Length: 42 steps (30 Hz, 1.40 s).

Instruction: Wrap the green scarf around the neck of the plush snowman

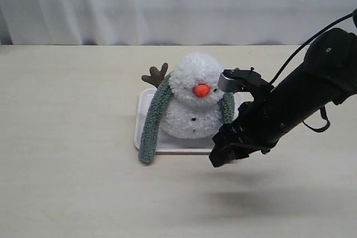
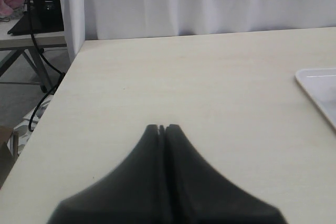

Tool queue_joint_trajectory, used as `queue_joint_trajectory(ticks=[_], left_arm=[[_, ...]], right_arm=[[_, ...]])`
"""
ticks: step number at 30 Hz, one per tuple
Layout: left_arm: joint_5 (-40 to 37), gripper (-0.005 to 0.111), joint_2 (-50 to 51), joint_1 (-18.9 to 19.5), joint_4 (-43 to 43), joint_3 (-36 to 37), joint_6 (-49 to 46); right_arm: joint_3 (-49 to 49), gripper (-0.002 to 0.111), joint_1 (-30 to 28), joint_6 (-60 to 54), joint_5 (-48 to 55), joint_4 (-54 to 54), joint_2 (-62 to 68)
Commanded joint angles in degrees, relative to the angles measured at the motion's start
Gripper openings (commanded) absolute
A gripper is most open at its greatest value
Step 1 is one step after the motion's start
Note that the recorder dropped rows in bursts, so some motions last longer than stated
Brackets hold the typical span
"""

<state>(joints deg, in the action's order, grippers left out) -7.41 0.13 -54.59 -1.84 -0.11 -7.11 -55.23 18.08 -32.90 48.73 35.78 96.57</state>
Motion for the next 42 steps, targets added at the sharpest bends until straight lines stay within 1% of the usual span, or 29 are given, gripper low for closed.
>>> queue_joint_trajectory(ticks=[1,3,5,8,9,11,12,15,18,19,22,26,29,32,35,42], left_arm=[[1.8,0.000,-0.1,-0.1,-0.8,0.1,0.0],[1.8,0.000,-0.1,-0.1,-0.8,0.1,0.0],[1.8,0.000,-0.1,-0.1,-0.8,0.1,0.0],[1.8,0.000,-0.1,-0.1,-0.8,0.1,0.0],[1.8,0.000,-0.1,-0.1,-0.8,0.1,0.0],[1.8,0.000,-0.1,-0.1,-0.8,0.1,0.0],[1.8,0.000,-0.1,-0.1,-0.8,0.1,0.0],[1.8,0.000,-0.1,-0.1,-0.8,0.1,0.0],[1.8,0.000,-0.1,-0.1,-0.8,0.1,0.0],[1.8,0.000,-0.1,-0.1,-0.8,0.1,0.0],[1.8,0.000,-0.1,-0.1,-0.8,0.1,0.0],[1.8,0.000,-0.1,-0.1,-0.8,0.1,0.0],[1.8,0.000,-0.1,-0.1,-0.8,0.1,0.0],[1.8,0.000,-0.1,-0.1,-0.8,0.1,0.0],[1.8,0.000,-0.1,-0.1,-0.8,0.1,0.0],[1.8,0.000,-0.1,-0.1,-0.8,0.1,0.0]], right_arm=[[0.0,0.054,0.0,1.1,12.0,2.8,-0.7],[0.0,0.054,0.2,0.2,15.3,5.0,-0.7],[0.0,0.053,1.8,-1.5,15.4,6.0,-1.0],[0.0,0.047,7.2,-3.1,10.7,6.1,-1.1],[0.0,0.046,9.8,-3.1,6.2,6.1,-1.1],[0.0,0.046,13.1,-2.3,-1.4,6.1,-1.1],[0.0,0.046,15.4,-0.2,-7.5,6.1,-1.1],[0.0,0.048,19.8,3.1,-20.6,6.1,-0.3],[0.0,0.058,23.1,3.7,-28.3,6.1,1.7],[0.0,0.063,24.1,5.0,-31.8,6.1,3.3],[0.0,0.064,24.1,8.2,-37.7,6.4,7.1],[0.0,0.064,24.1,9.7,-45.5,7.1,11.5],[-2.2,0.064,24.1,9.8,-45.5,7.1,13.6],[-6.9,0.064,24.1,9.9,-43.0,7.2,16.6],[-9.9,0.064,24.1,11.6,-43.7,7.2,19.6],[-12.1,0.063,24.1,14.3,-44.5,7.2,23.4]])
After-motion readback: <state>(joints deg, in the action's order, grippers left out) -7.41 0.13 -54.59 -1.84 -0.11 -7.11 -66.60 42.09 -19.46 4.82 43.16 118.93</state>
